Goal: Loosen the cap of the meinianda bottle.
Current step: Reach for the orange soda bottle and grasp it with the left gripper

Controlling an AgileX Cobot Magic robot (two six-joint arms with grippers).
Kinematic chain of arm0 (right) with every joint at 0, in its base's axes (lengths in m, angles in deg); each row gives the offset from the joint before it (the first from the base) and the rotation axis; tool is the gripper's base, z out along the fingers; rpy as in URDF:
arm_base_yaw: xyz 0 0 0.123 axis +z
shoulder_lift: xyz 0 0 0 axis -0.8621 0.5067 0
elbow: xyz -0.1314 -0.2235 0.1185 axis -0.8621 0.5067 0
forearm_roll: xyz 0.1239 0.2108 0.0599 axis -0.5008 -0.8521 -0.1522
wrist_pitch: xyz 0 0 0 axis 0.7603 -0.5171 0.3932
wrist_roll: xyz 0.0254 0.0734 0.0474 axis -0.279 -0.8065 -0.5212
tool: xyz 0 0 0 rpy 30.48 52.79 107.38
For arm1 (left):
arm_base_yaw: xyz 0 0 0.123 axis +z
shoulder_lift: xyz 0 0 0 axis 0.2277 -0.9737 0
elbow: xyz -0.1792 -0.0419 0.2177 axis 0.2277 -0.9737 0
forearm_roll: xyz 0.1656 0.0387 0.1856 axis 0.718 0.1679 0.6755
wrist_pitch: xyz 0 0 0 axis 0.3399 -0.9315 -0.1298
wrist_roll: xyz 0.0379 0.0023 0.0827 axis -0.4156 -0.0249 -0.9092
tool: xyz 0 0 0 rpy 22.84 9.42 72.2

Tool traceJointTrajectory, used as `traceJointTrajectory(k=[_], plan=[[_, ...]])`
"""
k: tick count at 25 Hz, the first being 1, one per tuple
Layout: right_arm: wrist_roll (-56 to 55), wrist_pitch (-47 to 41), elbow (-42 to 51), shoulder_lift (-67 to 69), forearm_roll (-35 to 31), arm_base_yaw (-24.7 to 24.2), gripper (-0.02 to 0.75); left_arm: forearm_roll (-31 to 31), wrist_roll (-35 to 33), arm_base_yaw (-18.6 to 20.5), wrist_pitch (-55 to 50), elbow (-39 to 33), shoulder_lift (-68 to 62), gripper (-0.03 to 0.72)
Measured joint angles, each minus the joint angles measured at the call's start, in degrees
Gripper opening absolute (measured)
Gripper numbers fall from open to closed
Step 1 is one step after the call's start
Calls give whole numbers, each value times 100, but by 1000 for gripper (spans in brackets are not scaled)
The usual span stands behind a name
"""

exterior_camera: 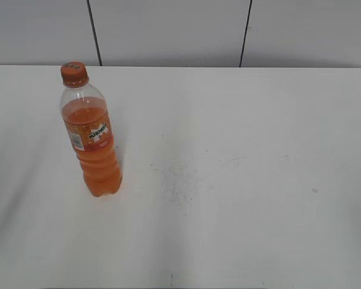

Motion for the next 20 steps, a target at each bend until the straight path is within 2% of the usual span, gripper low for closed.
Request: traceJointTrajectory(k=[5, 8, 14, 18, 20], plan=[[0, 0, 0, 0, 0, 0, 524, 469, 87, -526, 1124, -522, -1034, 434], [0, 0, 0, 0, 0, 0, 524, 908, 699, -648, 1569, -540, -1482, 434], [0, 0, 0, 0, 0, 0, 524, 2009, 1778, -648, 1888, -561, -2077, 434], [0, 0, 0, 0, 0, 0, 524, 2571, 1966, -542, 2639, -869, -2631, 434], [0, 0, 0, 0, 0, 0, 524, 2964, 1986, -274, 3154, -1040, -2909, 434]])
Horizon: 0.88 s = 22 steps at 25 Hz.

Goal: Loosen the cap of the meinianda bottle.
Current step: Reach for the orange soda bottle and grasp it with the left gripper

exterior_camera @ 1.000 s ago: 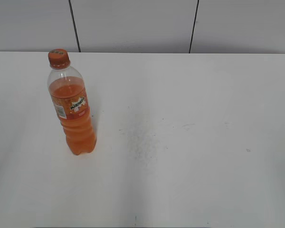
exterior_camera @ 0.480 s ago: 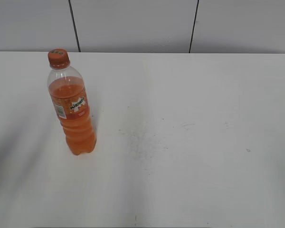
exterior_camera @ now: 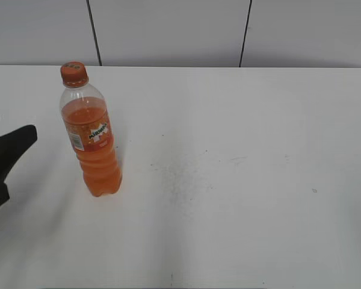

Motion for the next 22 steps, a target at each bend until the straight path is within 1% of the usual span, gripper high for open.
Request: traceJointTrajectory(k=[2, 5, 6, 8, 9, 10, 11, 13, 15, 18, 22], plan=[[0, 0, 0, 0, 0, 0, 524, 560, 41, 415, 565, -117, -388, 434], [0, 0, 0, 0, 0, 0, 524, 1693, 295, 1307, 1563, -130, -1109, 454], [0, 0, 0, 0, 0, 0, 524, 2107, 338, 1659, 1925, -130, -1372, 476], [0, 0, 0, 0, 0, 0, 524, 2939, 377, 2313, 2631, -37, -2080, 557], [0, 0, 0, 0, 0, 0, 524, 3403, 395, 2527, 2873, 70, -2446, 608], [0, 0, 0, 0, 0, 0, 524, 3782, 431, 2689, 2956, 185, -2738, 636], [0, 0, 0, 0, 0, 0, 524, 4194, 490, 2826, 3005, 346, -3061, 647], [0, 0, 0, 0, 0, 0, 524, 4903, 586, 2901, 3047, 710, -3598, 652], [0, 0, 0, 0, 0, 0, 524, 5340, 628, 2907, 3075, 1024, -3943, 652], [0, 0, 0, 0, 0, 0, 524, 5763, 648, 2907, 3086, 1492, -4230, 652], [0, 0, 0, 0, 0, 0, 524, 6100, 713, 2926, 3124, 2065, -4548, 649]])
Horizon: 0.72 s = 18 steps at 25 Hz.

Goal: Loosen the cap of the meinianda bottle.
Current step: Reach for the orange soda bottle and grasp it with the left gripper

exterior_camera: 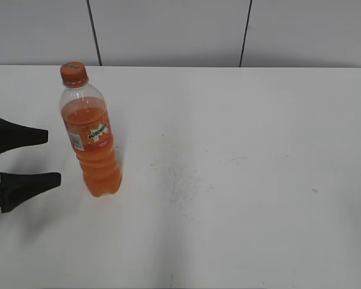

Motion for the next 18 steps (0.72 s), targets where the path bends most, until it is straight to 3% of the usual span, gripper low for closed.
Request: traceJointTrajectory(k=[6, 18], plan=[[0, 0, 0, 0, 0, 0, 524, 543, 272, -206, 2, 904, -613, 636], [0, 0, 0, 0, 1, 0, 524, 723, 489, -1054, 2, 2105, -1815, 601]])
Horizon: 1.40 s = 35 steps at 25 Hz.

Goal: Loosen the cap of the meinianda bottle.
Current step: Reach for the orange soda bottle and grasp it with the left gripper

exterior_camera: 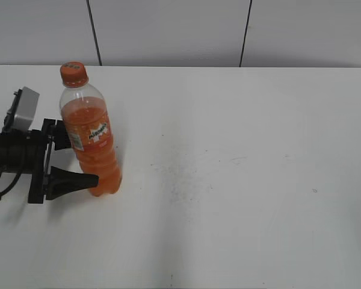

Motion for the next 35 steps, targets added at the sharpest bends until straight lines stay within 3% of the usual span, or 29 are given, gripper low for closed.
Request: traceJointTrajectory(k=[7, 23, 30, 35], plan=[[0, 0, 0, 0, 0, 0, 524, 34, 20, -268, 0, 361, -462, 590], [0, 0, 0, 0, 5, 0, 524, -23, 31, -431, 0, 517, -635, 579], [0, 0, 0, 0, 5, 0, 524, -114, 69, -495, 5, 517, -635, 419], [0, 0, 0, 0, 5, 0, 524, -163, 98, -520, 11, 517, -635, 415]])
